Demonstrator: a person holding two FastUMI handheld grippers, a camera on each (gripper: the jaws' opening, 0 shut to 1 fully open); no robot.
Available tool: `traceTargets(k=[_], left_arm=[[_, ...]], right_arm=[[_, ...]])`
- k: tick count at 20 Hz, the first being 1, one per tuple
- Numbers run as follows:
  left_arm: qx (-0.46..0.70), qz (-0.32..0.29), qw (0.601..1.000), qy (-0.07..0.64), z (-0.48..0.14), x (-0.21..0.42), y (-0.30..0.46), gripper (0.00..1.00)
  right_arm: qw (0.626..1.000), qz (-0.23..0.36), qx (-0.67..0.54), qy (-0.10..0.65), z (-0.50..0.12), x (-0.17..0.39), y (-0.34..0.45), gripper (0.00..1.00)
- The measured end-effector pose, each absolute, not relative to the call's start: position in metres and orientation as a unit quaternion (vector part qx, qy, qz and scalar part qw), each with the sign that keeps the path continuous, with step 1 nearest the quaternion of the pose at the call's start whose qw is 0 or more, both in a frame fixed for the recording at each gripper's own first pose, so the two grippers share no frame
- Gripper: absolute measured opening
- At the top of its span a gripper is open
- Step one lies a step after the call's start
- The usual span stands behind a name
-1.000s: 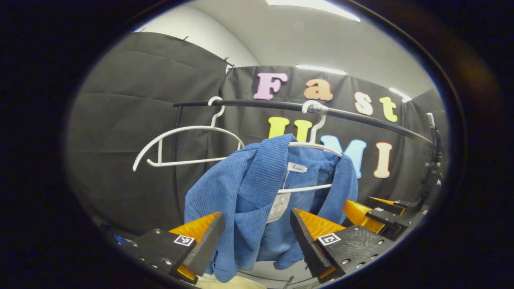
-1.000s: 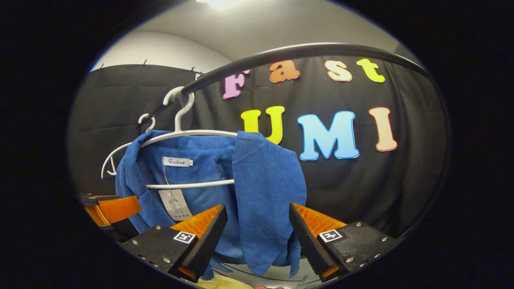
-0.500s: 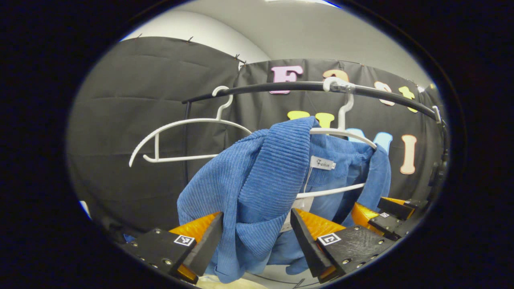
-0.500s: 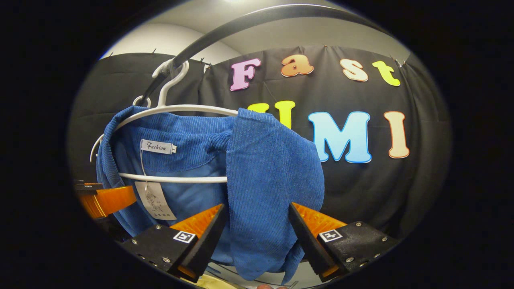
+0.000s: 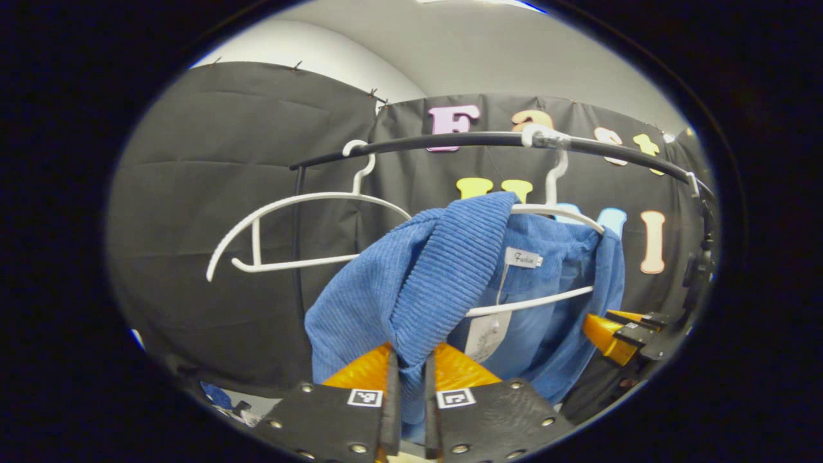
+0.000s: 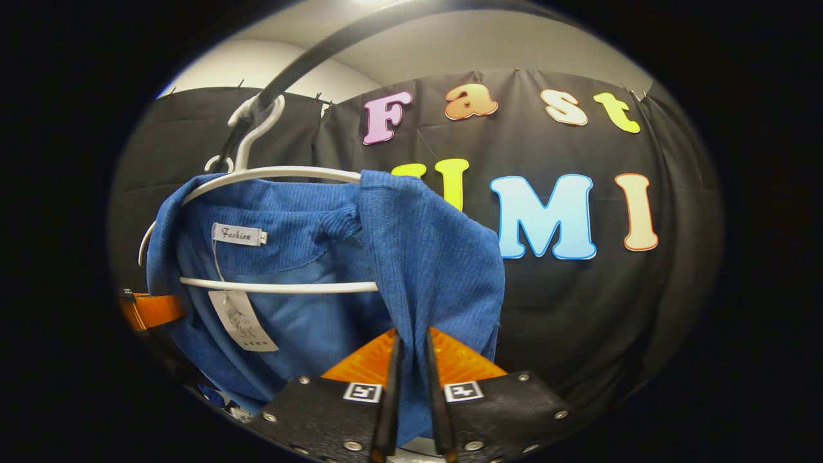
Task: Grasp the clothes on the hanger with both hands and then place them into the laundry hamper below.
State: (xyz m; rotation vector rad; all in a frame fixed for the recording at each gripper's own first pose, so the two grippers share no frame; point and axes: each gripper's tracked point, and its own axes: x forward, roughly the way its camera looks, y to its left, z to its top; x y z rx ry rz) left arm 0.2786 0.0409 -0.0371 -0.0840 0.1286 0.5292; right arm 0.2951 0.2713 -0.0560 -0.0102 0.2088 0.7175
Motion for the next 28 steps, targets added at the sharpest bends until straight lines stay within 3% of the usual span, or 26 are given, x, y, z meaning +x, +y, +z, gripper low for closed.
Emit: traceTargets(k=[1,4,17,28], left_arm=[[-0.053,0.256,0.963,0.063,-0.039,0.282,0.036,0.04],[-0.08,0.237,0.967,0.046,-0.035,0.284,0.029,0.03],[-0.08,0.213,0.974,0.005,0.003,0.236,0.01,0.01],[-0.047,0.237,0.969,-0.059,0.074,0.191,0.048,0.0]], right_arm=[[0.928,0.357,0.008,0.105,-0.054,0.296,0.273,0.12],[0.915,0.379,0.049,0.132,-0.055,0.294,0.274,0.0],[0.908,0.395,0.075,0.119,-0.043,0.287,0.261,0.0],[0.938,0.312,0.134,0.07,-0.019,0.334,0.224,0.0]])
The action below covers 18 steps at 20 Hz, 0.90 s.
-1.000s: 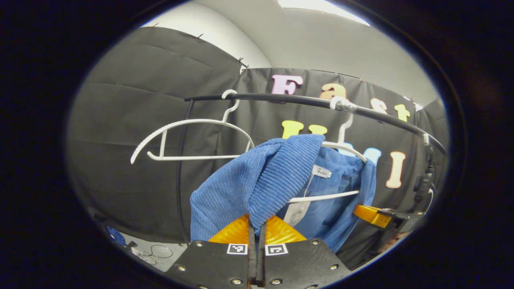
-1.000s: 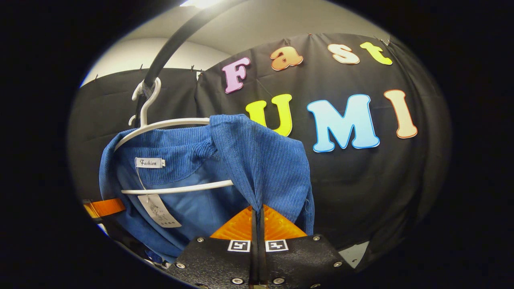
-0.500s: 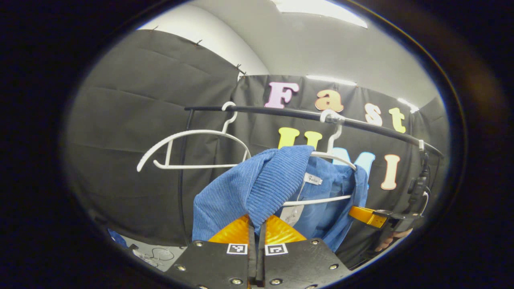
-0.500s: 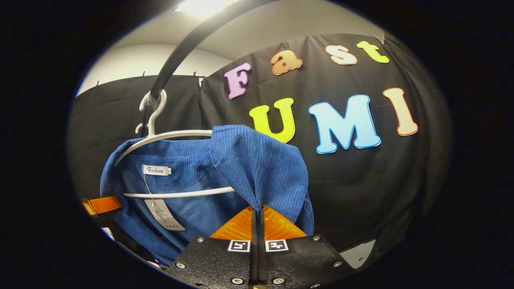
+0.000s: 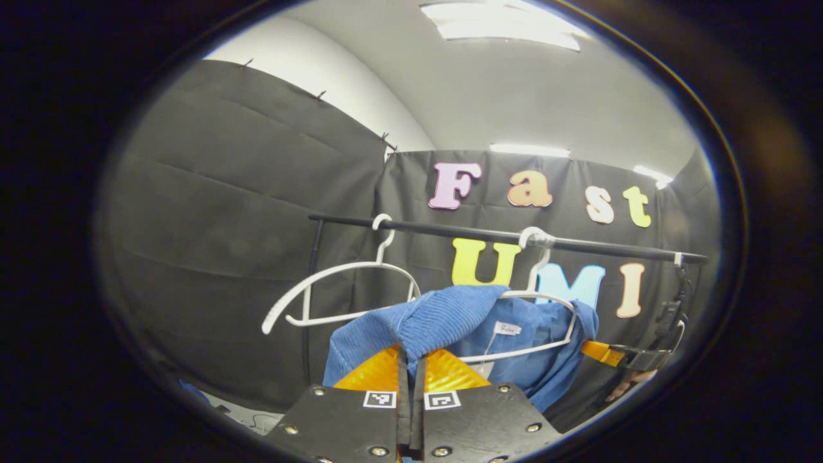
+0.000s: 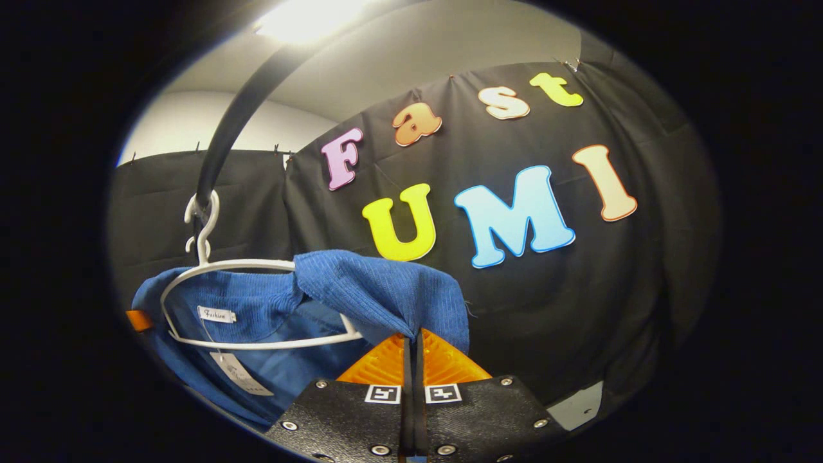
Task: Grasp the clothes on the hanger with both hands and then place them into the laundry hamper below.
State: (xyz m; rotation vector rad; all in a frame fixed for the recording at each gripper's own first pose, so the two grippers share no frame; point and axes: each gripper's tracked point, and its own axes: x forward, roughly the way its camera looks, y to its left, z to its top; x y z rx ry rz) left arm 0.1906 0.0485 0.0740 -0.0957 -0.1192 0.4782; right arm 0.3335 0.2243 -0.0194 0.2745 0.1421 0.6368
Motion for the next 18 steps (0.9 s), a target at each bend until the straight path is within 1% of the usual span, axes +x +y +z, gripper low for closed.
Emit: traceTargets(k=[4,9,14,16,17,18], left_arm=[[-0.026,0.25,0.966,-0.068,0.087,0.19,0.068,0.0],[0.017,0.274,0.96,-0.047,0.087,0.187,0.094,0.0],[0.029,0.277,0.959,-0.048,0.095,0.186,0.118,0.0],[0.02,0.269,0.962,-0.049,0.097,0.19,0.125,0.0],[0.018,0.267,0.962,-0.049,0.096,0.19,0.129,0.02],[0.019,0.266,0.963,-0.049,0.097,0.191,0.132,0.0]], right_arm=[[0.946,0.29,0.134,0.052,-0.016,0.355,0.218,0.0],[0.954,0.271,0.128,0.02,-0.01,0.364,0.214,0.0],[0.958,0.253,0.135,-0.021,0.006,0.371,0.21,0.0],[0.96,0.251,0.123,-0.033,0.007,0.374,0.211,0.0],[0.96,0.251,0.115,-0.038,0.006,0.373,0.211,0.0],[0.961,0.251,0.108,-0.044,0.006,0.373,0.209,0.0]])
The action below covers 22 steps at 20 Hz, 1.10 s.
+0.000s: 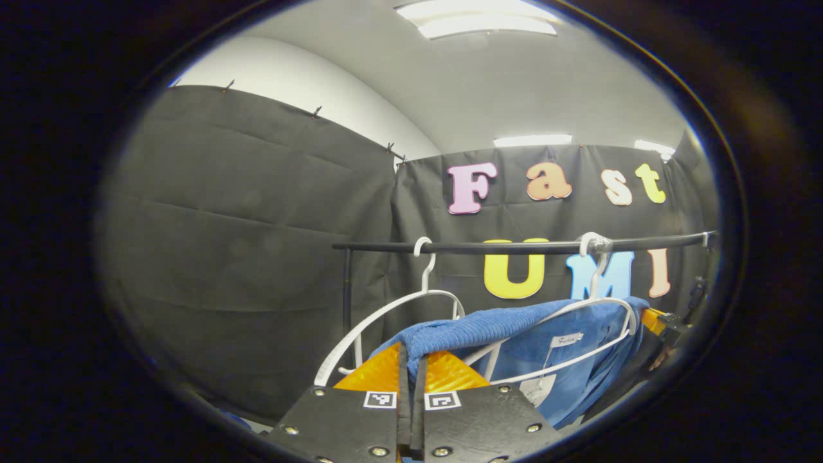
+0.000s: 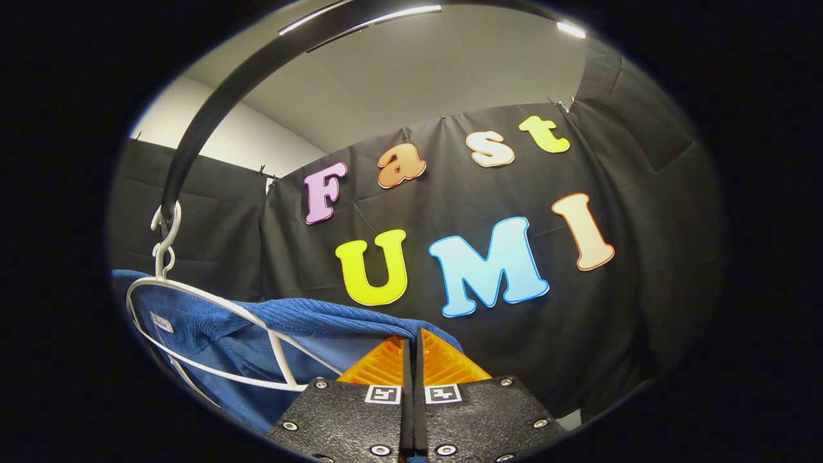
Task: Grasp the clothes on the hanger with both hands and then place them into the laundry hamper below.
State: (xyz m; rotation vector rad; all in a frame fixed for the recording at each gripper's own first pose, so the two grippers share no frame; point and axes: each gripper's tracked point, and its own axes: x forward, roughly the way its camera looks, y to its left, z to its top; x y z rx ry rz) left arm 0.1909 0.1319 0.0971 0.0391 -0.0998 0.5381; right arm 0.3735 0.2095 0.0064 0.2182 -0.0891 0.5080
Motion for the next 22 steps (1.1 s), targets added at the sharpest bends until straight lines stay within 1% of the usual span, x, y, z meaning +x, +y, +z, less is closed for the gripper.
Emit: traceTargets(k=[3,6,10,14,18,22], left_arm=[[0.035,0.252,0.966,-0.041,0.099,0.201,0.144,0.0],[0.003,0.233,0.972,-0.031,0.092,0.199,0.157,0.0],[-0.001,0.237,0.971,-0.022,0.086,0.201,0.177,0.0],[-0.021,0.217,0.976,-0.002,0.068,0.204,0.183,0.0],[-0.013,0.211,0.977,0.012,0.052,0.203,0.192,0.0],[-0.093,0.202,0.975,0.013,0.029,0.2,0.204,0.01]], right_arm=[[0.963,0.246,0.09,-0.067,0.014,0.379,0.21,0.0],[0.962,0.252,0.076,-0.075,0.018,0.377,0.217,0.0],[0.96,0.257,0.046,-0.102,0.02,0.374,0.222,0.0],[0.961,0.257,0.057,-0.086,0.012,0.37,0.223,0.0],[0.963,0.251,0.024,-0.091,0.005,0.374,0.223,0.0],[0.963,0.258,0.007,-0.078,-0.014,0.367,0.231,0.0]])
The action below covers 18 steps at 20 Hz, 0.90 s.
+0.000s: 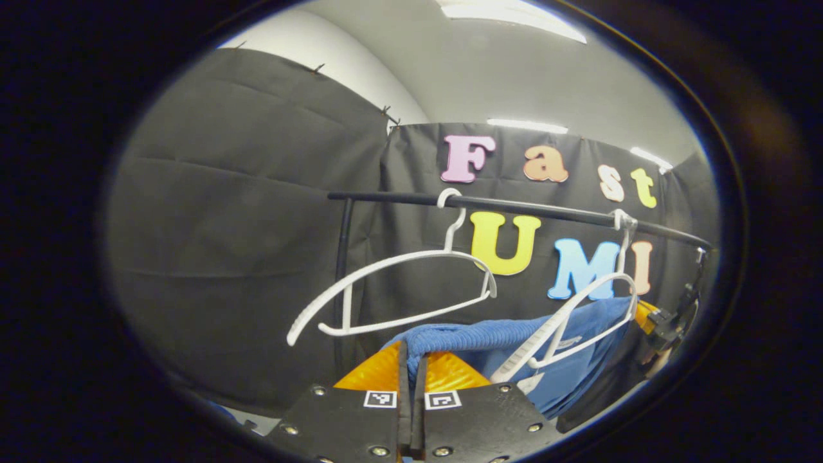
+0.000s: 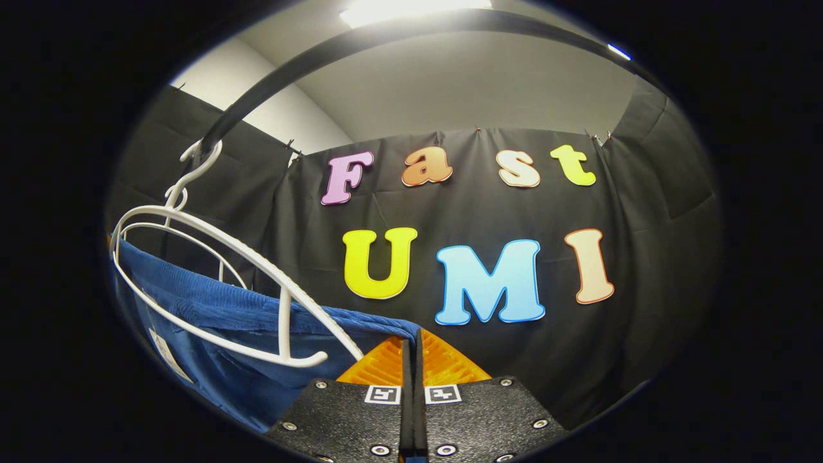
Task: Grasp the clothes on the hanger with both hands and then place them into the laundry hamper below.
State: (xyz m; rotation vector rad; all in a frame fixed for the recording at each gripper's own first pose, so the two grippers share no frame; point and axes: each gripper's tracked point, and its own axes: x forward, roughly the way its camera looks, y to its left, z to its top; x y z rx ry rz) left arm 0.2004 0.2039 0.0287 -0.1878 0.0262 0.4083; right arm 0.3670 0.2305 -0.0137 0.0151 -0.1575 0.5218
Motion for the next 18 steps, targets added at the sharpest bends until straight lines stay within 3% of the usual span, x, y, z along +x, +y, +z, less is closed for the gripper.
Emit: traceTargets(k=[9,18], left_arm=[[-0.114,0.209,0.97,0.05,-0.027,0.209,0.192,0.01],[-0.076,0.214,0.97,0.084,-0.048,0.172,0.175,0.01]], right_arm=[[0.965,0.258,0.003,-0.036,-0.051,0.359,0.219,0.0],[0.968,0.252,-0.014,0.003,-0.076,0.324,0.197,0.0]])
